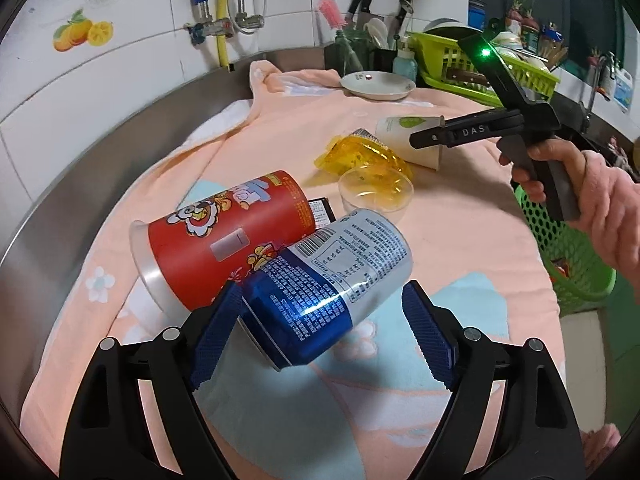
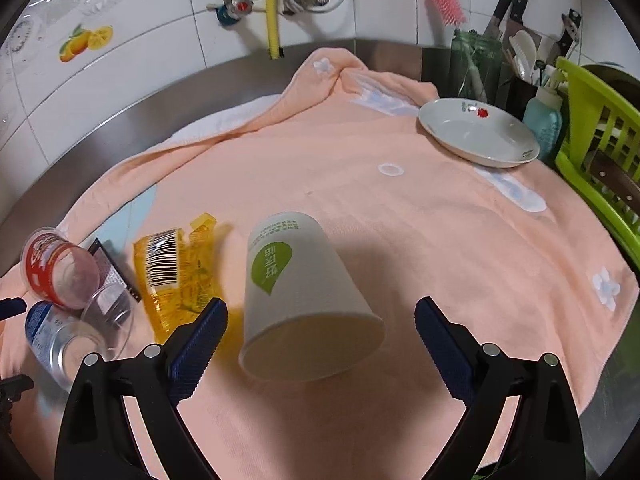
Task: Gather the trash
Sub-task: 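Grasp the white paper cup with the right gripper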
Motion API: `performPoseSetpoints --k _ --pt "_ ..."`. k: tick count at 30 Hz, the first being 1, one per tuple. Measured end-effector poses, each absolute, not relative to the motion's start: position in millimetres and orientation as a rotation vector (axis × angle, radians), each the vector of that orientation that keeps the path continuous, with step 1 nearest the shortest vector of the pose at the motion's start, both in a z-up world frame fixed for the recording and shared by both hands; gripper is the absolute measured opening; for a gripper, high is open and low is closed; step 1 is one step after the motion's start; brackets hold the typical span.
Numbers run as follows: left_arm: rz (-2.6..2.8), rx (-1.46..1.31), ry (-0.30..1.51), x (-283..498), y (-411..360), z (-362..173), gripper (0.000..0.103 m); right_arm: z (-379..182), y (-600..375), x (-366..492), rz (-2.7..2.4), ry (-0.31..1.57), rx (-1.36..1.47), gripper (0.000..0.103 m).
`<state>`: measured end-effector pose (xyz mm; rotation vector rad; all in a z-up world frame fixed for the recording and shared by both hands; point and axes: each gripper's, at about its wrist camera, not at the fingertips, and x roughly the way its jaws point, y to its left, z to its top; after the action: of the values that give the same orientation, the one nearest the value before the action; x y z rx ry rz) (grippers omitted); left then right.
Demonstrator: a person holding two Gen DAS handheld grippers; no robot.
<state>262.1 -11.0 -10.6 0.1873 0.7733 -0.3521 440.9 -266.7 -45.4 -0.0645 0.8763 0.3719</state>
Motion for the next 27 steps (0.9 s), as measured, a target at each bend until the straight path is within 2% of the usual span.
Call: performPoseSetpoints --k 10,15,27 --pt "-0.450 0.177 0.787 275.2 -7.5 -12.4 0.084 -58.8 -260.2 446.4 0.382 0.906 -0.103 0.091" --pt "-0.502 0.239 0.811 284.4 -11.4 -13.7 0.084 -60.3 -257.3 445.4 0.396 0.918 -0.117 0.085" --pt "-0.593 0.318 0.867 297.6 -23.9 -16.9 0.086 -55.3 -255.1 445.8 0.416 0.933 -0.128 0.085"
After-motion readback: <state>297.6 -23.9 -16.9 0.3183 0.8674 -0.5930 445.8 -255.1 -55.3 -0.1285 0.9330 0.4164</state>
